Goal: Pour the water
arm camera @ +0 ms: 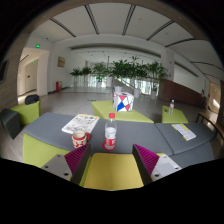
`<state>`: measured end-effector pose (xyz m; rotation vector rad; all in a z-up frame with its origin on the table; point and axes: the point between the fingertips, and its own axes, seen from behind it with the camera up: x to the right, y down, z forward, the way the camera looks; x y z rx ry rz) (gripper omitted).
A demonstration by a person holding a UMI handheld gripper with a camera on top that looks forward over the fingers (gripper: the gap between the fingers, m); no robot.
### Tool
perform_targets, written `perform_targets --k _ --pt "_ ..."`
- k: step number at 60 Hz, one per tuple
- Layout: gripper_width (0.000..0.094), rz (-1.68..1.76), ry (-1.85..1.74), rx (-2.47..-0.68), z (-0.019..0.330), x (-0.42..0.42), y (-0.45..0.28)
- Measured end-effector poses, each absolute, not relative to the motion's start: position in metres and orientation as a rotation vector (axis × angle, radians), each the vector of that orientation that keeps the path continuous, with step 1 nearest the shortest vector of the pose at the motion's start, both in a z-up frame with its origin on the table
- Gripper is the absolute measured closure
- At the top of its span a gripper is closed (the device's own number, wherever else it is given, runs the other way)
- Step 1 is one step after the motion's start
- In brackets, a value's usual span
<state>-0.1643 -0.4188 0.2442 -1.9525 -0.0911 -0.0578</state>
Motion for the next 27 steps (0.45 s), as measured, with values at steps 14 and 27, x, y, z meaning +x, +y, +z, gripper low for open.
perform_targets --k 14,27 --pt "0.0082 -0.071 -0.08 -1.951 0.25 -0.161 -0.457" --pt "0.0086 -0.083 -0.087 -1.928 0.259 -0.158 -0.462"
